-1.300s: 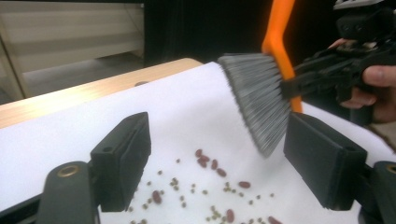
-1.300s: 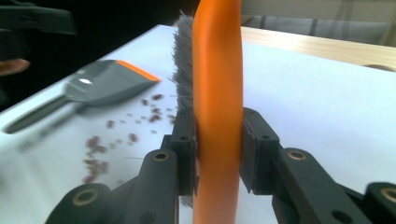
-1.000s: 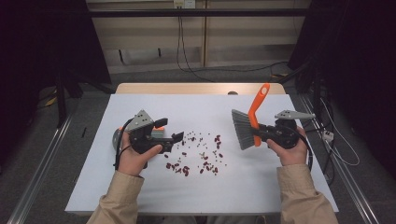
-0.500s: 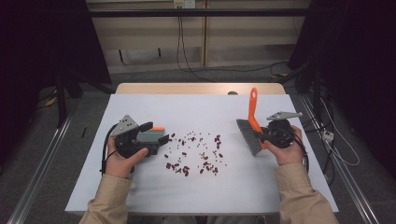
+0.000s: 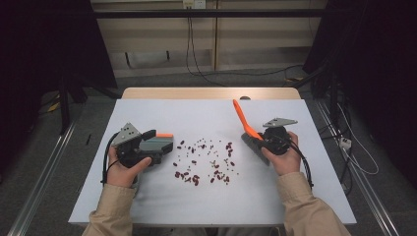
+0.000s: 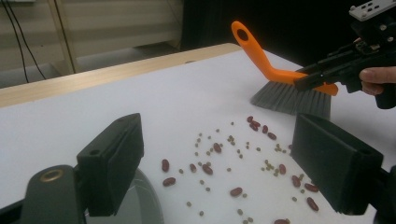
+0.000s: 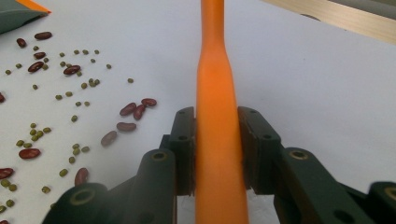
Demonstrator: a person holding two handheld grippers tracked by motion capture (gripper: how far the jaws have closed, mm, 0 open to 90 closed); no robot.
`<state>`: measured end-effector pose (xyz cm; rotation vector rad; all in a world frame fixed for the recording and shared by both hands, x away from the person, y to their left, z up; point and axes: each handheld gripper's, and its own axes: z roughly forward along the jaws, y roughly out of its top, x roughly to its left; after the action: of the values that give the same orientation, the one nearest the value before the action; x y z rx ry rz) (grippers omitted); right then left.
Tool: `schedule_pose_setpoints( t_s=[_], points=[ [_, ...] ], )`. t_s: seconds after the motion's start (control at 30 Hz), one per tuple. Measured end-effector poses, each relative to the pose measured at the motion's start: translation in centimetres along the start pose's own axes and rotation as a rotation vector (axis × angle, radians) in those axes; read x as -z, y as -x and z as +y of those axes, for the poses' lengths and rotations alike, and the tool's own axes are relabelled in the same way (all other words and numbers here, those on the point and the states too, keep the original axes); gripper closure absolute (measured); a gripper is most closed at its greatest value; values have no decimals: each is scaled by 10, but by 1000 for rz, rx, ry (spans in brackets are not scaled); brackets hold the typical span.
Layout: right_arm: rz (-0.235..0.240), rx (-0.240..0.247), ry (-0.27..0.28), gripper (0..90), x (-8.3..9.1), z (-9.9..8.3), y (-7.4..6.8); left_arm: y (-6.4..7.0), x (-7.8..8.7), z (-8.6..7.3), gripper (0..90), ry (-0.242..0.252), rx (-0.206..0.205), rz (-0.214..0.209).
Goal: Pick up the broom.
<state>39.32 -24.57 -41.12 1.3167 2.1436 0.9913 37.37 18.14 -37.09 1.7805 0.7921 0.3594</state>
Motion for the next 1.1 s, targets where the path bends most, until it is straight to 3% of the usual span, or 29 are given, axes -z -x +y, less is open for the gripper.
schedule_pose_setpoints(
  t_s=[0.13, 0.23, 0.4, 0.73, 1.1],
  points=[
    [9, -29, 60, 604, 0, -3, 2, -1, 1, -1, 171, 1, 3, 8],
    [33, -57, 55, 611, 2, -7, 5, -1, 2, -1, 171, 3, 2, 8],
    [25, -76, 56, 653, 10, -11, 11, -2, 2, -2, 171, 0, -1, 11],
    [3, -38, -4, 706, -4, -10, 5, -4, 5, -3, 171, -5, -4, 21],
    [-4, -59, 46, 709, -1, -7, 5, -12, 4, -13, 122, -40, -2, 16]
  ],
)
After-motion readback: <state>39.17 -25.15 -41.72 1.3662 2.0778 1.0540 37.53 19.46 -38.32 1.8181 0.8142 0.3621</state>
